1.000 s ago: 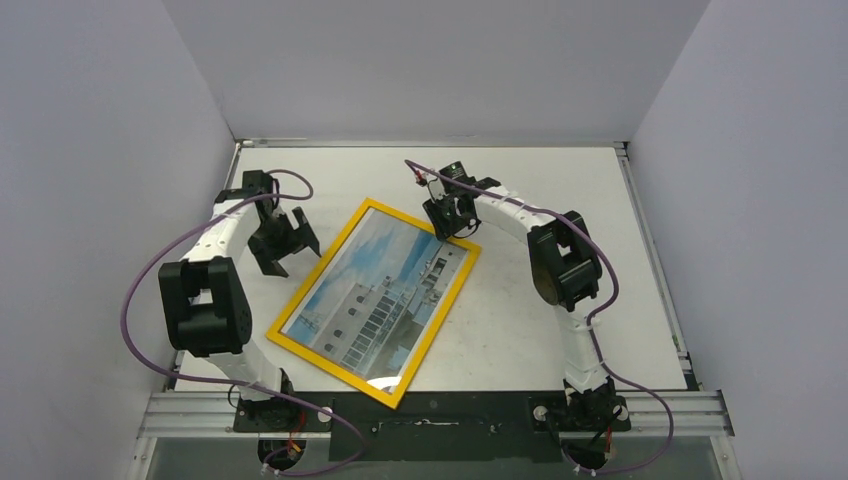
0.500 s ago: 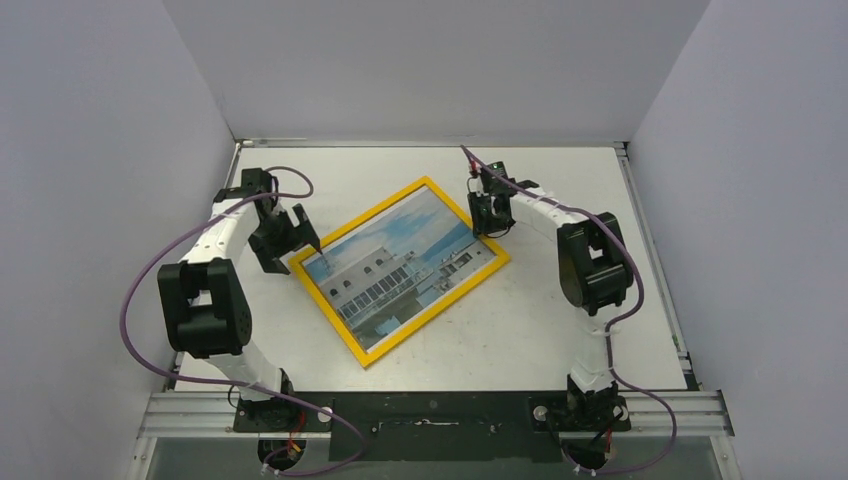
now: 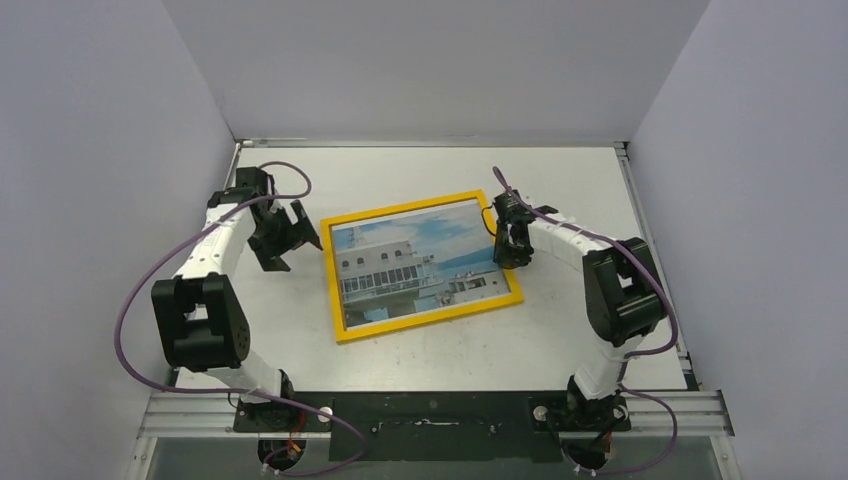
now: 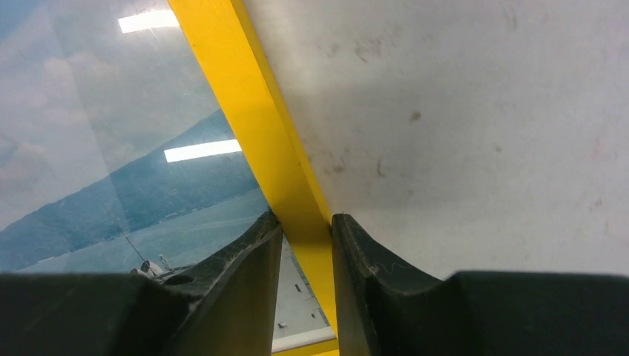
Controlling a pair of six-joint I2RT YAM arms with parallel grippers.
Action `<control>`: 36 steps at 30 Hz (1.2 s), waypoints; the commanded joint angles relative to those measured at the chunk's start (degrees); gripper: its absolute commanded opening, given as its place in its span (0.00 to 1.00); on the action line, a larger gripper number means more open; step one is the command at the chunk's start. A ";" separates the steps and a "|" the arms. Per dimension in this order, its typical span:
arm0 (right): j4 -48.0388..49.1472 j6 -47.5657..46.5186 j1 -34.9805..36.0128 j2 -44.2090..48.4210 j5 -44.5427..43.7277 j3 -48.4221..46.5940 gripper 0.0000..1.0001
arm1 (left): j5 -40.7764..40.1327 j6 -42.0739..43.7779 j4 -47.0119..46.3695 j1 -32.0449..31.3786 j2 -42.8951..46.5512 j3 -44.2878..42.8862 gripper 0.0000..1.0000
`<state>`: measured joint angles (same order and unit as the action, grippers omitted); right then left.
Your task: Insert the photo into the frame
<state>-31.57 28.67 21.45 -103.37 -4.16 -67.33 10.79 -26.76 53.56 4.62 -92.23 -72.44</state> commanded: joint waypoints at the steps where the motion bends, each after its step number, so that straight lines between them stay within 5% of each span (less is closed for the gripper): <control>1: -3.00 5.76 -0.10 4.49 -4.67 1.83 0.23 | 1.34 -1.11 -1.75 0.12 4.21 -0.14 0.87; 9: -6.86 2.95 -0.41 10.09 -5.40 -6.74 0.69 | -0.34 -0.08 -1.55 -0.76 8.59 -2.58 0.88; 16: -7.42 5.85 -0.73 27.22 -14.56 -0.25 0.82 | -7.49 2.56 -5.24 -3.91 18.59 -2.37 0.97; 20: -9.93 4.59 -0.75 38.91 -22.23 3.08 0.98 | -10.61 4.55 -6.89 -7.82 26.38 -0.87 0.97; 27: -23.87 3.22 -0.74 49.53 -31.53 -6.21 1.00 | -15.09 1.07 -5.15 -13.26 40.47 -0.11 0.97; 36: -34.51 -2.63 -0.78 54.60 -30.64 -18.88 1.00 | -17.21 -0.29 3.58 -13.28 52.19 -4.40 0.97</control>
<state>-59.86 29.93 20.97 -49.98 -33.19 -80.95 -4.34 -26.50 52.64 -8.54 -42.30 -73.10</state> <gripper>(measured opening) 0.999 0.971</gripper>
